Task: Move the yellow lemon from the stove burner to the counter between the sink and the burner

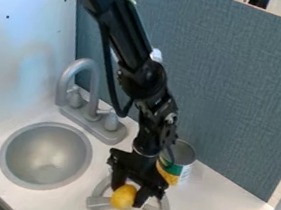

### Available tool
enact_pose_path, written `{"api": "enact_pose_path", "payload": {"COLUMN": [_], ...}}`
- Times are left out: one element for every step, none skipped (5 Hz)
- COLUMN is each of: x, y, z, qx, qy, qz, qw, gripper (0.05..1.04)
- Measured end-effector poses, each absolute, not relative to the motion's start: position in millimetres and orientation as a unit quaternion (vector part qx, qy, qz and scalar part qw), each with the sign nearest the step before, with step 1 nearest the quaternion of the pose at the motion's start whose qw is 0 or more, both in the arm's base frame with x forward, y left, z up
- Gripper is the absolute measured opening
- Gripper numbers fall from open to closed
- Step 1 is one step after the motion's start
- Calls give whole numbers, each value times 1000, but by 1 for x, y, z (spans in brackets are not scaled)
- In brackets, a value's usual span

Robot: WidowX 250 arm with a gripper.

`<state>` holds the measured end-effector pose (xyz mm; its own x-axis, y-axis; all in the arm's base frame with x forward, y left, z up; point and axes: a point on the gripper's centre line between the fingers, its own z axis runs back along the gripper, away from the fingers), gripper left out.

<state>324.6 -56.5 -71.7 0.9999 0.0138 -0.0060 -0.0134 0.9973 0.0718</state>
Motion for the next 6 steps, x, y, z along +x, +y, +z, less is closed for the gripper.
{"api": "enact_pose_path", "payload": {"x": [318, 309, 307, 302, 294, 291], "y": [-49, -29, -12, 12, 26, 32], "z": [-48, -28, -28, -43, -59, -81], "qx": [4, -5, 4, 33, 58, 67], "qy": [-20, -41, -41, -25, -2, 21], "qz": [9, 34, 49, 72, 81, 99], "qw": [1000, 999, 998, 997, 995, 993], "gripper": [694, 694, 694, 694, 694, 694]}}
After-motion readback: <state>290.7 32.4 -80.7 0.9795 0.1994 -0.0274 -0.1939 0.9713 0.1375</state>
